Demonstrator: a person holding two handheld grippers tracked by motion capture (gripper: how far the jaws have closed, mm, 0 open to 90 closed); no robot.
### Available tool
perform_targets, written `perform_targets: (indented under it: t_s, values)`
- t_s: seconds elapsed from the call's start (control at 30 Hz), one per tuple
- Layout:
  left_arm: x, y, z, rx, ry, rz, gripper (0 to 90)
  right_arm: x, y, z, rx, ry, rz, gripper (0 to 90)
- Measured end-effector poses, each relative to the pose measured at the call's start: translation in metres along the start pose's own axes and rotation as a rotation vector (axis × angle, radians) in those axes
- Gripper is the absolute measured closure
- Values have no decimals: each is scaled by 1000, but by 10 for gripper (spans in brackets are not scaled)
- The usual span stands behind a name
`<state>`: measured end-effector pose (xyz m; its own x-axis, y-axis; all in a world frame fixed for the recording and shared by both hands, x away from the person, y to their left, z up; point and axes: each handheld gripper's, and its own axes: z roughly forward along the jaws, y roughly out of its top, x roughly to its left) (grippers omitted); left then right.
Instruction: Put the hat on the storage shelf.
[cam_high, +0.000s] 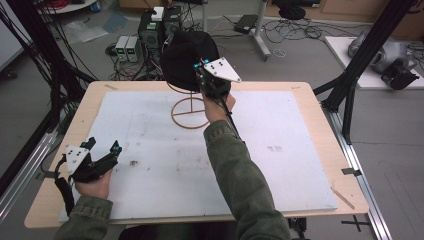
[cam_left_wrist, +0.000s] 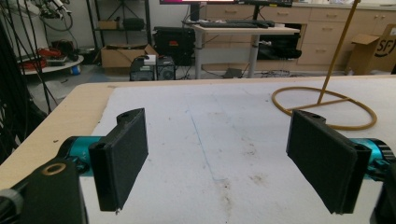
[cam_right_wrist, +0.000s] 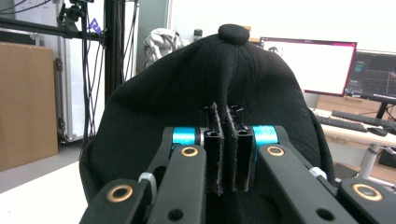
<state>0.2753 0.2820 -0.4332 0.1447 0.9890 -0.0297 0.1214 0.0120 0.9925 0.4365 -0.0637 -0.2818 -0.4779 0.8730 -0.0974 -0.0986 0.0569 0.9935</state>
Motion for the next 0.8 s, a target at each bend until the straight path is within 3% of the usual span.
perform_targets:
  t_s: [0.5, 0.8]
  values:
    - [2, 0, 1, 6, -3, -13, 209, 7, -6, 5, 52, 5, -14, 860]
    - [2, 0, 1, 4, -2, -14, 209, 7, -8, 6, 76, 6, -22, 797]
